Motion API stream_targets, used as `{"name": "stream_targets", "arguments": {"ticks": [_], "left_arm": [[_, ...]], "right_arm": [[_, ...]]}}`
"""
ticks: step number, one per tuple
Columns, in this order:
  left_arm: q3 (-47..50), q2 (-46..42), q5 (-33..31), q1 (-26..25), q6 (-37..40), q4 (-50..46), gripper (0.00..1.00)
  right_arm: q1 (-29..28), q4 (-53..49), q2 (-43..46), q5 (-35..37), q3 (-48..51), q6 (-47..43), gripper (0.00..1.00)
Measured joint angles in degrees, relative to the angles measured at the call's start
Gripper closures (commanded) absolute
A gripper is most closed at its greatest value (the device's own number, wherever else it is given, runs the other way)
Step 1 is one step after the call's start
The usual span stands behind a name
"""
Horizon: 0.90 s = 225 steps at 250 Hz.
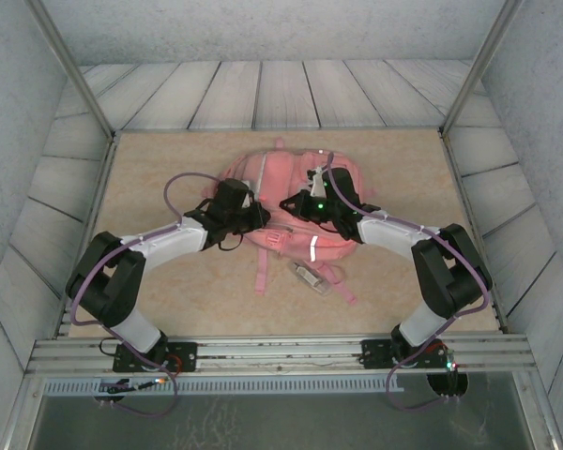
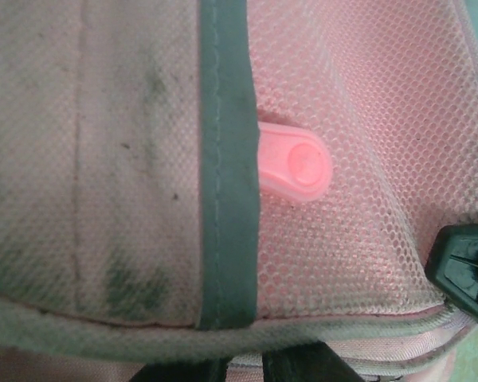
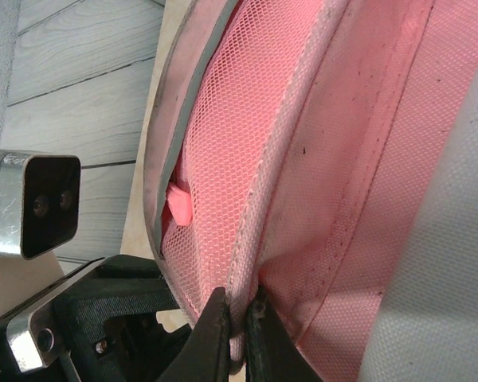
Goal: Pack the student bag
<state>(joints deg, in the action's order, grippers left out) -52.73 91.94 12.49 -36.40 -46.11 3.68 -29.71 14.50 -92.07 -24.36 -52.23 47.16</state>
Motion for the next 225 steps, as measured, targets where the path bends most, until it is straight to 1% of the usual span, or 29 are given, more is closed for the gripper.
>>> {"name": "stream_targets", "arguments": {"ticks": [68,94,136,183,225], "left_arm": [[2.05,-1.18,0.83,1.03,1.29,1.92,0.96],[2.78,-2.05,1.46,1.42,2.32,1.88,0.99],[3.5,-5.7,2.51,2.58,6.47,-1.66,1.0],[4.5,-12.15,-1.14,5.42,13.09,-9.29,1.0],[6.8,-17.0,-0.24,6.38,18.32,-13.05,1.0]], "right_arm": [[-0.7,-0.61,-0.39,-0.09,-0.68,-0.85,1.0],[-0.94,-2.8,-0.39,-0.07,-1.77,-2.49,1.0],[-1.53,-12.96,-0.39,0.44,-7.13,-9.55,1.0],[-0.94,-26.51,-0.39,1.55,-13.73,-19.12,1.0],[-0.17,-32.24,-1.38,-0.42,-16.85,-23.63,1.0]]}}
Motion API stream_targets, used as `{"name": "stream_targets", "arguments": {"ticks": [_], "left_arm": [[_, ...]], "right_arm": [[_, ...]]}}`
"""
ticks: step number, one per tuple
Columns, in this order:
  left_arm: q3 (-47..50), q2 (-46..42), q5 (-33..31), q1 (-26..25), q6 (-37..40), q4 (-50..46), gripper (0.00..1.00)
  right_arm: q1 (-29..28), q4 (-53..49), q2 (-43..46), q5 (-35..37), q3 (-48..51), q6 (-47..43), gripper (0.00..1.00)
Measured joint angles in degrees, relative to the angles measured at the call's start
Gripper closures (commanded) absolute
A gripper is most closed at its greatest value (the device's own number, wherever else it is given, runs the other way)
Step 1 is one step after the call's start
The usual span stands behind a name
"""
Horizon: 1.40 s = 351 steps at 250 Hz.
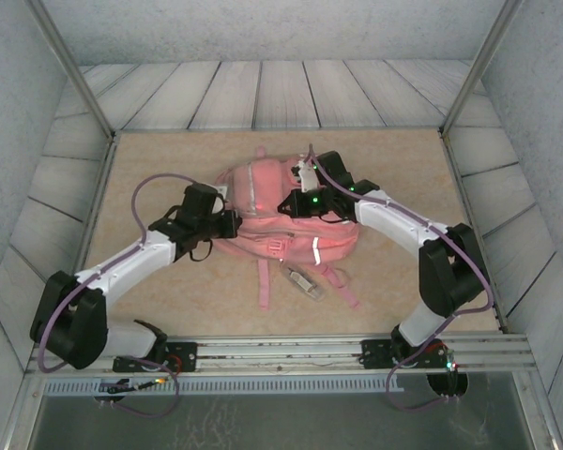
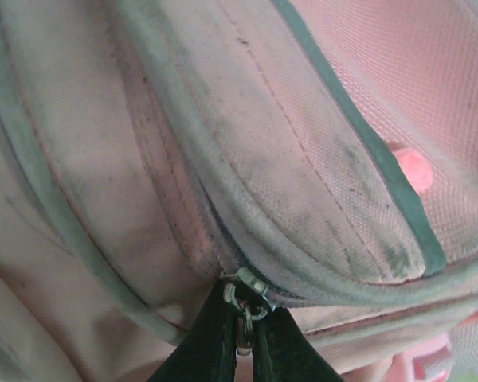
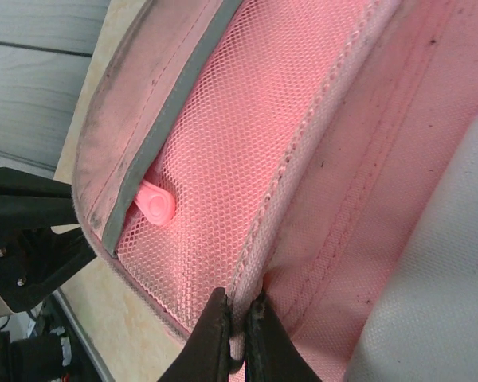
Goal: Pack the student bag
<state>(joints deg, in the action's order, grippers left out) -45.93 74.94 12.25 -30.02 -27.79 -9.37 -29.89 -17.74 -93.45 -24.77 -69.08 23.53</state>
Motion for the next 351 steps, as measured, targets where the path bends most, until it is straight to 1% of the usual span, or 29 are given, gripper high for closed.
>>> {"name": "stream_targets", "arguments": {"ticks": [33,80,97,125,143,160,172,193,222,257,288,318,351], "left_arm": [[0.28,-2.23,2.99,0.52,4.42,-1.84,1.0],[2.01,-3.5,11.82,1.22,8.26,-1.49,1.0],[2.49,-3.5,13.66,0.24,9.01,-1.22,1.0],[2.62,-3.21,14.38,-2.14,9.81,-1.07,1.0],[2.47,-2.21,14.47,-3.72,9.84,-0.9,1.0],[2.12,-0.7,14.56,-5.09,9.73,-0.68,1.0],[1.73,0.48,14.73,-5.88,9.46,-0.46,1.0],[0.96,2.45,15.5,-6.67,8.81,0.15,1.0],[-1.33,6.03,16.81,-7.1,8.44,0.79,1.0],[-5.2,10.75,18.78,-7.8,8.61,1.38,1.0],[-8.57,14.64,19.69,-8.79,9.44,1.7,1.0],[-10.16,17.07,19.67,-9.42,9.84,1.44,1.0],[-10.23,17.49,19.43,-10.16,9.84,1.81,1.0]], "right_arm": [[1.53,-2.25,-2.43,-2.73,-2.62,-1.95,1.0],[3.41,-5.97,-8.41,-4.59,-9.31,-4.0,1.0],[3.58,-6.71,-11.1,-4.74,-12.0,-4.33,1.0],[3.65,-7.26,-15.1,-5.77,-15.67,-4.33,1.0],[3.65,-7.13,-16.65,-6.64,-16.9,-4.28,0.93],[3.72,-7.02,-16.9,-6.78,-16.81,-4.24,0.82],[3.96,-6.71,-16.79,-6.1,-16.46,-4.31,0.77],[5.05,-5.62,-15.34,-4.22,-14.03,-4.15,0.65],[6.4,-5.03,-10.14,-2.62,-7.02,-4.02,0.56],[6.82,-2.64,-2.86,-4.15,1.81,-1.42,0.54],[6.54,6.4,1.11,-8.5,10.08,4.92,0.53],[6.38,15.52,0.94,-11.96,15.47,11.85,0.53],[5.88,23.65,-1.51,-14.53,17.09,18.16,0.55]]}}
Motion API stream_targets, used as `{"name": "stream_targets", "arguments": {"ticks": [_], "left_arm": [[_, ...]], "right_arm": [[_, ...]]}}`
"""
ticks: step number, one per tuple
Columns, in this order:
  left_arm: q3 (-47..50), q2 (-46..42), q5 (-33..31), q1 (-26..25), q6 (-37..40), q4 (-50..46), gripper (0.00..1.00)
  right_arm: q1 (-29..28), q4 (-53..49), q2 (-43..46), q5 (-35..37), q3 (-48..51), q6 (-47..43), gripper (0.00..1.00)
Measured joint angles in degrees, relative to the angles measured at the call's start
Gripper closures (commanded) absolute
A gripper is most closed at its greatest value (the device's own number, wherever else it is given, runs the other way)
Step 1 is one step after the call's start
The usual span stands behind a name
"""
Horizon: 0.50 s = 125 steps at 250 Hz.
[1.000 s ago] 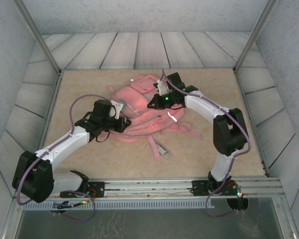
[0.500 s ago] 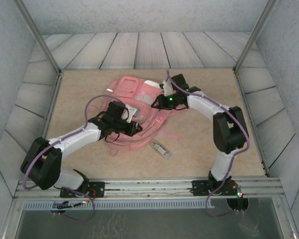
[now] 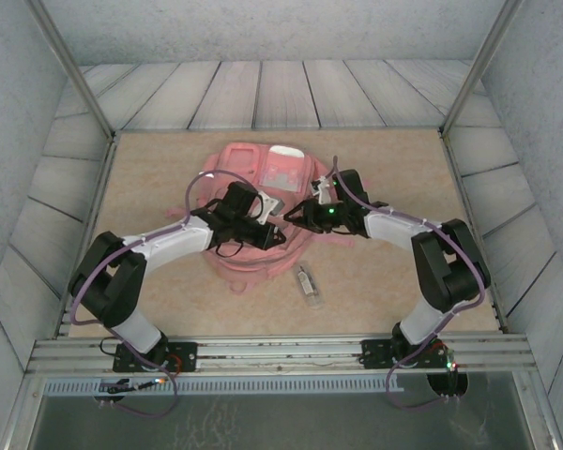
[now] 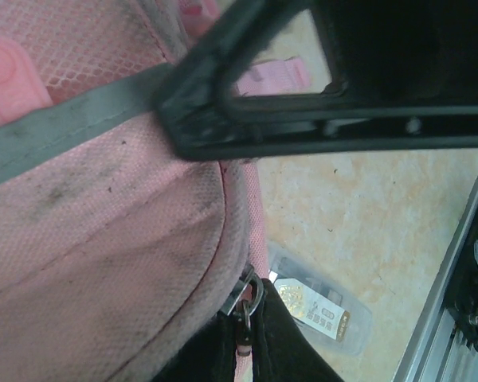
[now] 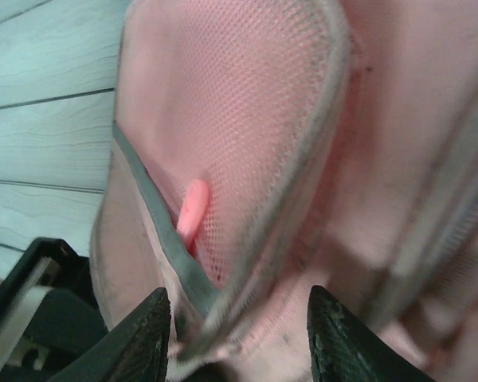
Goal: Pack the student bag
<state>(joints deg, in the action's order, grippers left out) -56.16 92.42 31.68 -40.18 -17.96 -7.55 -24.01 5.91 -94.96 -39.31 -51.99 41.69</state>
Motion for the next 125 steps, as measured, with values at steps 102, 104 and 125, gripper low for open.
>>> {"name": "stream_targets", "arguments": {"ticks": [102,104,125], "left_arm": [[-1.09,-0.24,-6.03,-1.07,1.01,-5.16,1.0],[-1.07,-0.35,-6.27,-1.09,1.01,-5.31,1.0],[-0.15,-2.78,-8.68,-0.68,0.79,-6.8,1.0]], "right_arm": [[-0.94,2.45,-3.48,-1.81,-1.66,3.5,1.0],[-0.94,1.95,-3.48,-1.73,-1.92,3.17,1.0],[-1.11,-4.15,-3.48,-0.44,-5.09,-1.09,1.0]]}}
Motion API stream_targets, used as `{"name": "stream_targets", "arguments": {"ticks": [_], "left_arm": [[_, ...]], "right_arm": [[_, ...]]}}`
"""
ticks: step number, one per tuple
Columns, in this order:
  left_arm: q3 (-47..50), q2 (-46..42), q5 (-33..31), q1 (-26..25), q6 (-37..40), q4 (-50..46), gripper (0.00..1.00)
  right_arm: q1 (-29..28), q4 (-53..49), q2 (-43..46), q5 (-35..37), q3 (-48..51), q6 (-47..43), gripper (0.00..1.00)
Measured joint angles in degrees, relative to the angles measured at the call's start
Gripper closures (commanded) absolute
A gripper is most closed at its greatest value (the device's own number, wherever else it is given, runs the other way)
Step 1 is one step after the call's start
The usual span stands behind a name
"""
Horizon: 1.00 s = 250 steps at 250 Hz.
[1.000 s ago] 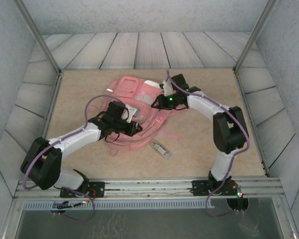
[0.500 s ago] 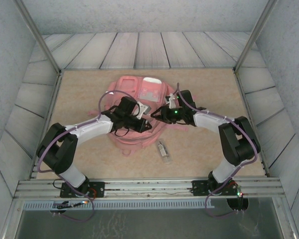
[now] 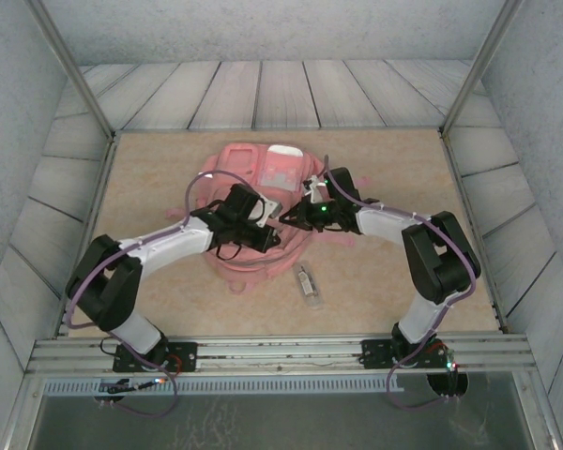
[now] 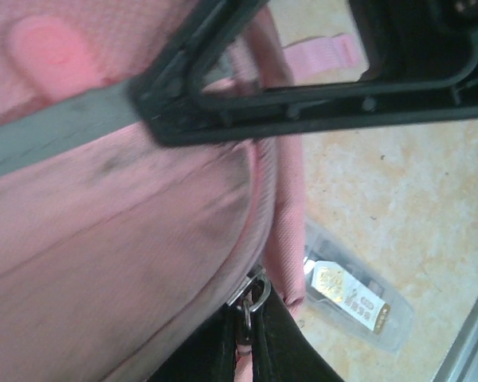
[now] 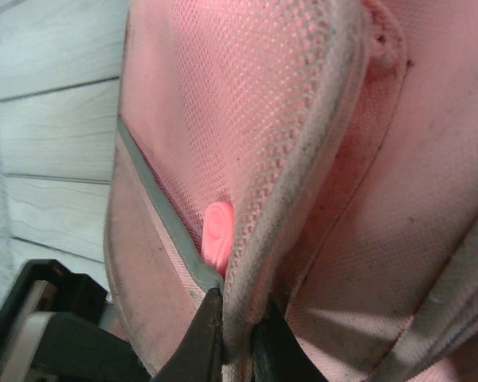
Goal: Pack the student bag
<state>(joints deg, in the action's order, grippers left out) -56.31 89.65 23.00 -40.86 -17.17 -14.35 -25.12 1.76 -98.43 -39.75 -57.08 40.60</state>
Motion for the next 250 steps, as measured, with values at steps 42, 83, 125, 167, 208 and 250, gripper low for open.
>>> {"name": "stream_targets", "arguments": {"ticks": [42,83,125,167,208,250], "left_arm": [[4.59,-8.0,-5.05,4.2,-1.05,-3.1,1.0],[9.4,-13.46,-11.21,10.71,-2.78,-7.5,1.0],[10.62,-16.96,-15.74,11.72,-3.91,-9.97,1.0],[10.62,-18.21,-13.33,11.32,-2.69,-9.09,1.0],[10.49,-18.18,-13.51,6.25,-0.57,-8.55,1.0],[10.4,-17.2,-9.03,0.94,0.24,-5.18,1.0]], "right_arm": [[0.5,-13.09,0.02,2.12,-7.19,-10.34,1.0],[1.55,-23.43,0.0,4.66,-12.83,-19.56,1.0],[2.23,-29.05,-1.2,4.92,-15.93,-24.72,1.0],[3.52,-32.3,-6.6,4.37,-22.12,-25.55,1.0],[4.33,-33.14,-14.25,4.46,-31.56,-25.24,0.99],[4.39,-32.04,-19.5,4.35,-37.57,-24.17,0.78]]}}
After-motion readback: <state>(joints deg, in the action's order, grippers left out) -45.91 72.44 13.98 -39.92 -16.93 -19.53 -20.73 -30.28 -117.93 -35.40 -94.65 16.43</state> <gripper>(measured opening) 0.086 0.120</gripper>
